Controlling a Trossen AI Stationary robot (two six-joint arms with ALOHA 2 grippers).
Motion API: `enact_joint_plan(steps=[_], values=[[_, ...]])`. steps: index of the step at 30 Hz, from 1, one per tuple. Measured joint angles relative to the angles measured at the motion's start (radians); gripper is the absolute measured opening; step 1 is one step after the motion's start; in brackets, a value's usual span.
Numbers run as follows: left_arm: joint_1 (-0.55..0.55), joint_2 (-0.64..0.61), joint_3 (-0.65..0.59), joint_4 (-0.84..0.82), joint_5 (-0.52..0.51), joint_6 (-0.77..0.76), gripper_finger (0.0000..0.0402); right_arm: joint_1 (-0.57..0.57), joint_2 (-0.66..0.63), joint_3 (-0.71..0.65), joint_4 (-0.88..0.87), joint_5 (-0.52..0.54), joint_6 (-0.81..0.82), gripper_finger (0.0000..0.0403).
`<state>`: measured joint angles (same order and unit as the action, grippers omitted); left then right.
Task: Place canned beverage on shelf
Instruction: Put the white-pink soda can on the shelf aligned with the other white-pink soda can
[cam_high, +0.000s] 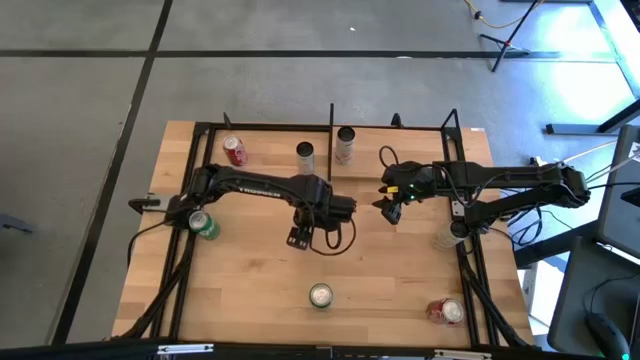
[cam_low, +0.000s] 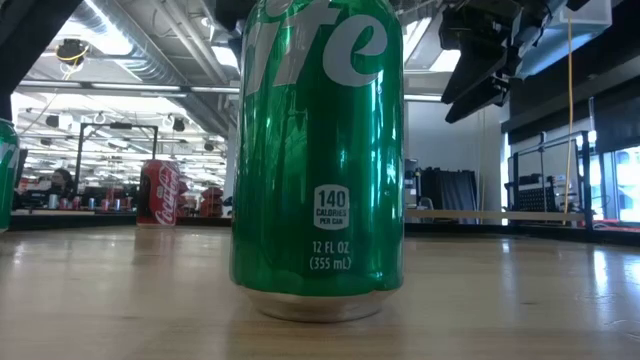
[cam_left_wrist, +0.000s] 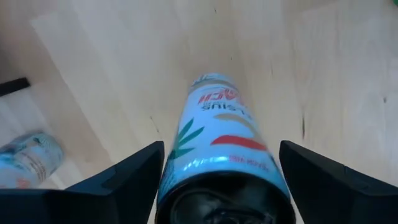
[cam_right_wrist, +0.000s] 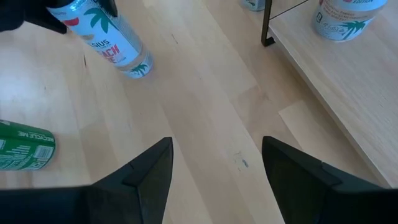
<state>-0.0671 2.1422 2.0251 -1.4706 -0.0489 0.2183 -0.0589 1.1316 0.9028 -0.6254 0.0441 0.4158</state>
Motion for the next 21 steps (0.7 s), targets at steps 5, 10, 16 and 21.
enact_joint_plan(steps=[5, 10, 16, 21], values=[[-0.01, -0.024, 0.0, -0.017, -0.069, 0.002, 0.0305, 0.0, 0.0, 0.0, 0.027, -0.002, -0.013, 0.0232], [-0.013, -0.127, 0.004, -0.017, -0.071, -0.051, 0.0306, 0.0, 0.004, 0.0, 0.172, -0.029, -0.076, 0.0232], [-0.015, -0.289, -0.016, 0.009, -0.066, -0.233, 0.0306, 0.0, 0.065, -0.001, 0.397, -0.096, -0.148, 0.0232], [-0.061, -0.481, -0.213, 0.136, -0.108, -0.401, 0.0307, 0.0, 0.166, -0.001, 0.614, -0.254, -0.163, 0.0232]])
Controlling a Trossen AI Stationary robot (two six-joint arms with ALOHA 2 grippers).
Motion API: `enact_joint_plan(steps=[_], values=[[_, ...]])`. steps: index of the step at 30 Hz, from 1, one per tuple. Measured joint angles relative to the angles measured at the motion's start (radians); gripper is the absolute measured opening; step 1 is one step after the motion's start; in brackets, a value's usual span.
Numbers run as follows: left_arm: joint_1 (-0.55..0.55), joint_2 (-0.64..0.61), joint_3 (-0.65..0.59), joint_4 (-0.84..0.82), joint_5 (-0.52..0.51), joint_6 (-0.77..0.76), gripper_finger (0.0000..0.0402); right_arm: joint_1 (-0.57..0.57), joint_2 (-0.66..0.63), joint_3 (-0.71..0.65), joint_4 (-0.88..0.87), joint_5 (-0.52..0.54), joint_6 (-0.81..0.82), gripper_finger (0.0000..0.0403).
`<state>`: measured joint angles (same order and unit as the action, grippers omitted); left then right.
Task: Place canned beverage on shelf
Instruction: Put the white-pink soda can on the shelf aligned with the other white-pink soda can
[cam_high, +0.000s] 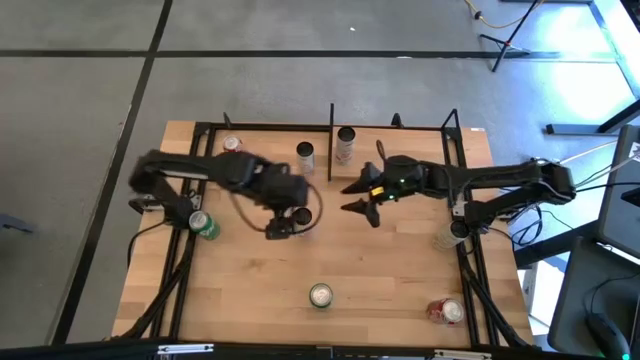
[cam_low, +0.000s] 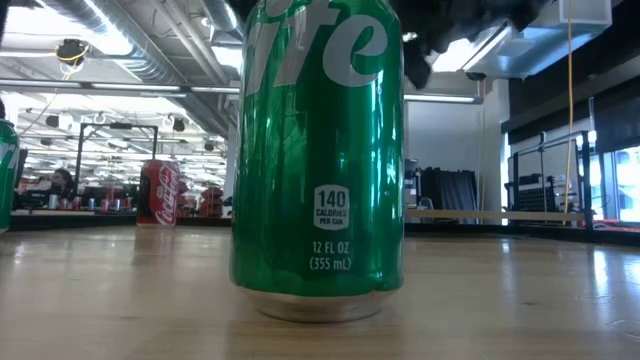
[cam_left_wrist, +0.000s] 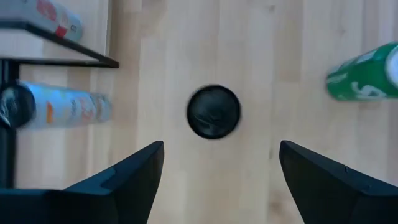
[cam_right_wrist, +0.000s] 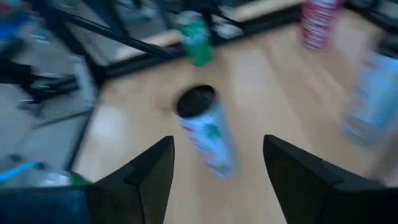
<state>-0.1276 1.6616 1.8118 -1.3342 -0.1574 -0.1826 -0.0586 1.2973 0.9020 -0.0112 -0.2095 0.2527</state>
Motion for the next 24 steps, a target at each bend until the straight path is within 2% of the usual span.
enact_joint_plan(steps=[3, 6, 9, 12, 17, 19, 24], values=[[-0.037, -0.139, -0.199, 0.11, -0.041, -0.126, 0.0307, 0.0, 0.061, 0.0, 0.141, -0.093, -0.002, 0.0239], [-0.078, -0.259, -0.407, 0.263, -0.07, -0.248, 0.0307, 0.0, 0.107, 0.001, 0.234, -0.11, -0.004, 0.0259], [-0.112, -0.337, -0.592, 0.437, -0.079, -0.347, 0.0307, 0.0, 0.151, 0.039, 0.196, -0.116, -0.038, 0.029], [-0.136, -0.371, -0.735, 0.619, -0.106, -0.425, 0.0307, 0.0, 0.21, 0.124, 0.087, -0.117, -0.108, 0.032], [-0.157, -0.353, -0.907, 0.911, -0.141, -0.466, 0.0307, 0.0, 0.337, 0.297, -0.097, -0.079, -0.23, 0.0346], [-0.153, -0.34, -0.95, 0.948, -0.167, -0.473, 0.0307, 0.0, 0.389, 0.353, -0.125, -0.073, -0.253, 0.0348], [-0.145, -0.321, -1.001, 0.964, -0.308, -0.524, 0.0307, 0.0, 0.487, 0.446, -0.159, -0.098, -0.257, 0.0339]])
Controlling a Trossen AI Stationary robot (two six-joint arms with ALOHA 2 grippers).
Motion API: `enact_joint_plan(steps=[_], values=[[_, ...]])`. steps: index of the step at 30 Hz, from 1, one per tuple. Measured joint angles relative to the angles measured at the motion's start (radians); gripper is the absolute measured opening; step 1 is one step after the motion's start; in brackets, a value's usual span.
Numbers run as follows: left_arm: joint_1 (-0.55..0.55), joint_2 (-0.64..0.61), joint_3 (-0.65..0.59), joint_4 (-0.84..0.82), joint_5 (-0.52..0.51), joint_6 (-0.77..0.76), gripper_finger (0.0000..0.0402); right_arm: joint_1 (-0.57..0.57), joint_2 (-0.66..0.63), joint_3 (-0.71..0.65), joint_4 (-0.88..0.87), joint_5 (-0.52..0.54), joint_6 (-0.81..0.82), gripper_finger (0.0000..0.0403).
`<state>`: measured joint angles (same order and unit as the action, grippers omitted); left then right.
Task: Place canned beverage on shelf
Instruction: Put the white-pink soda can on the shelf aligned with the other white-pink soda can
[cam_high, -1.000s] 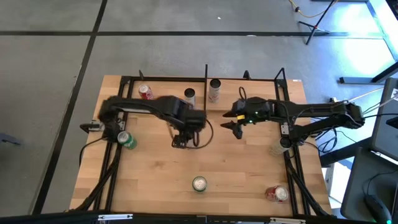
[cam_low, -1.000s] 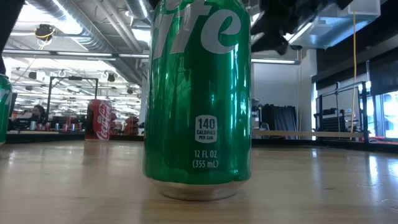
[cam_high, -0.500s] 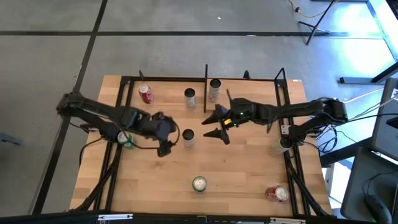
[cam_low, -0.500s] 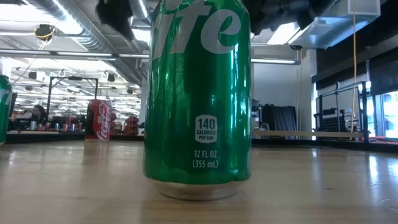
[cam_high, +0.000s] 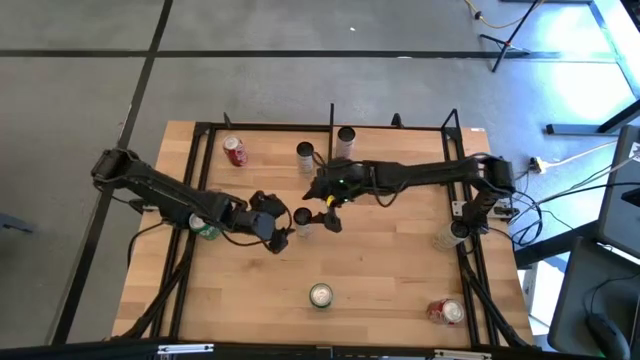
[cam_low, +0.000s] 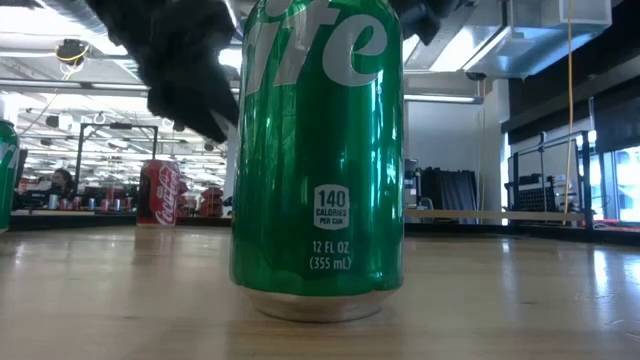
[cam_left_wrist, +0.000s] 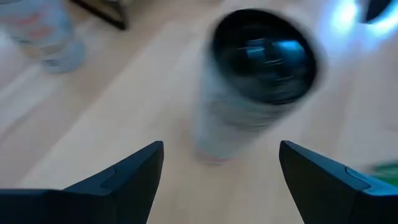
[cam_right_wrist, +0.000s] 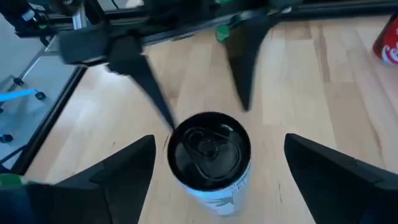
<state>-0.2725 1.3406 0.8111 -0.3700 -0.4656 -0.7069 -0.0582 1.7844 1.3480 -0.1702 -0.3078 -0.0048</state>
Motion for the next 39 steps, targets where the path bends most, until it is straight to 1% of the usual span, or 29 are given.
enact_joint_plan(steps=[3, 8, 19, 26, 29, 35, 37, 39], values=[[0.01, 0.008, -0.016, 0.005, -0.045, 0.001, 0.0307, 0.0, 0.029, 0.027, -0.016, -0.008, 0.0, 0.0333], [0.035, 0.007, -0.044, 0.006, -0.074, -0.018, 0.0307, 0.001, 0.043, 0.033, -0.009, -0.037, -0.002, 0.0331], [0.099, 0.007, -0.053, 0.01, -0.074, -0.024, 0.0307, 0.022, 0.088, 0.032, -0.021, -0.002, -0.005, 0.0331], [0.102, 0.007, -0.053, 0.014, -0.063, -0.016, 0.0307, 0.035, 0.11, 0.033, 0.065, 0.028, -0.013, 0.0329], [0.102, 0.007, -0.053, 0.003, -0.056, -0.016, 0.0307, 0.041, 0.113, 0.033, 0.063, 0.056, -0.02, 0.031], [0.102, 0.007, -0.053, 0.007, -0.001, -0.018, 0.0307, 0.046, 0.127, 0.034, 0.074, 0.062, -0.027, 0.0225], [0.102, 0.007, -0.053, 0.008, 0.029, -0.023, 0.0307, 0.046, 0.127, 0.034, 0.08, 0.071, -0.026, 0.0221], [0.102, 0.007, -0.053, 0.011, 0.05, -0.023, 0.0307, 0.046, 0.118, 0.033, 0.074, 0.11, -0.019, 0.0221]])
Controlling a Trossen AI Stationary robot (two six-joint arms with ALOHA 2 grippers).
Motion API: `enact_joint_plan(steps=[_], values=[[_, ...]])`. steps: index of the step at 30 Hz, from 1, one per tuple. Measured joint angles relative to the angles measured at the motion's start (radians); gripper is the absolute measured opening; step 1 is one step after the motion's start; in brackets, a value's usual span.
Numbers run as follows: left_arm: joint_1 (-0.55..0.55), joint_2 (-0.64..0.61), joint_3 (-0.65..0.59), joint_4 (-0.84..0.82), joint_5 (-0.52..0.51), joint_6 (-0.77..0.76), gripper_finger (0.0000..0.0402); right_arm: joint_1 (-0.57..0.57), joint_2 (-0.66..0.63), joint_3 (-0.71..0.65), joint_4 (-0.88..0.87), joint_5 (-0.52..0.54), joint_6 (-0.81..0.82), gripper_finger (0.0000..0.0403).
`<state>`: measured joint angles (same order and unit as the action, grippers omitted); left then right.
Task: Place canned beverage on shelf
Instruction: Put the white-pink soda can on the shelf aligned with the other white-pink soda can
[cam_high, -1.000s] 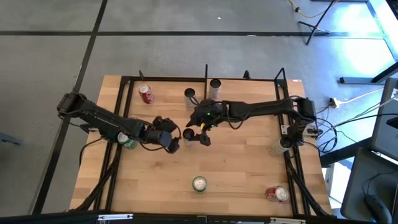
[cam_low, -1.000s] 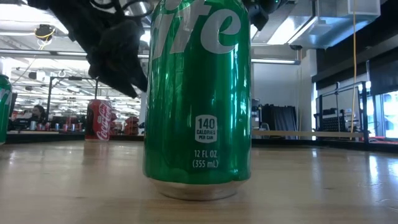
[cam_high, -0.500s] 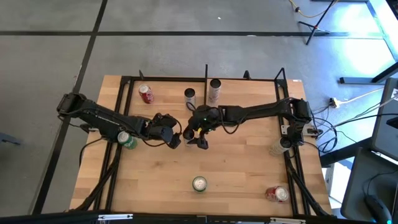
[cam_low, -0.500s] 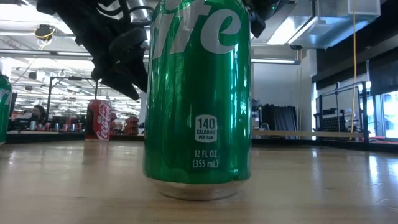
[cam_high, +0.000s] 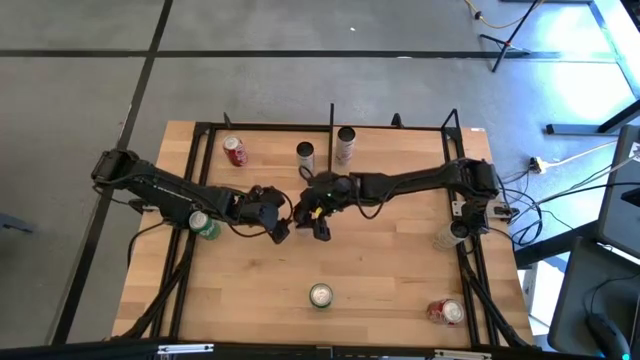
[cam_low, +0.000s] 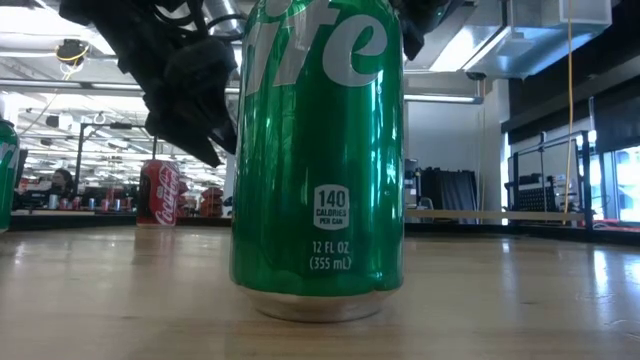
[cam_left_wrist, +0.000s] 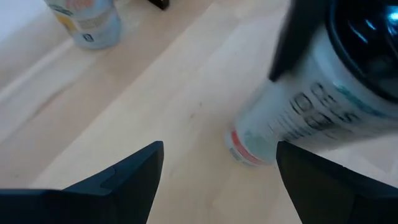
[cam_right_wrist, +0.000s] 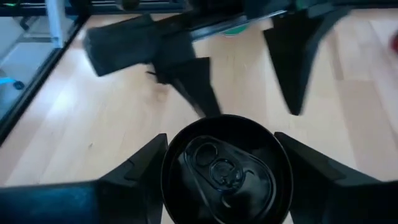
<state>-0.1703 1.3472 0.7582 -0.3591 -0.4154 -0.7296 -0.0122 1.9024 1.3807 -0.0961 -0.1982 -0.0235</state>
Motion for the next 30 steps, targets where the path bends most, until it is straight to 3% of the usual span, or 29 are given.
enact_joint_plan(steps=[7, 16, 22, 26, 30], values=[[0.0, 0.0, 0.0, 0.0, 0.043, -0.001, 0.0307, -0.001, -0.12, -0.003, -0.063, 0.122, -0.003, 0.0221], [0.0, 0.0, 0.0, -0.007, 0.08, 0.006, 0.0307, 0.0, -0.36, 0.0, -0.292, 0.195, 0.062, 0.0221], [-0.001, 0.0, 0.0, -0.006, 0.091, 0.006, 0.0307, -0.021, -0.456, -0.002, -0.513, 0.396, 0.121, 0.0221], [0.0, 0.0, 0.0, -0.004, 0.086, 0.006, 0.0307, -0.079, -0.46, -0.021, -0.521, 0.501, 0.129, 0.0221], [0.0, 0.0, 0.0, -0.004, 0.092, 0.006, 0.0307, -0.165, -0.458, -0.119, -0.364, 0.468, 0.174, 0.0221]])
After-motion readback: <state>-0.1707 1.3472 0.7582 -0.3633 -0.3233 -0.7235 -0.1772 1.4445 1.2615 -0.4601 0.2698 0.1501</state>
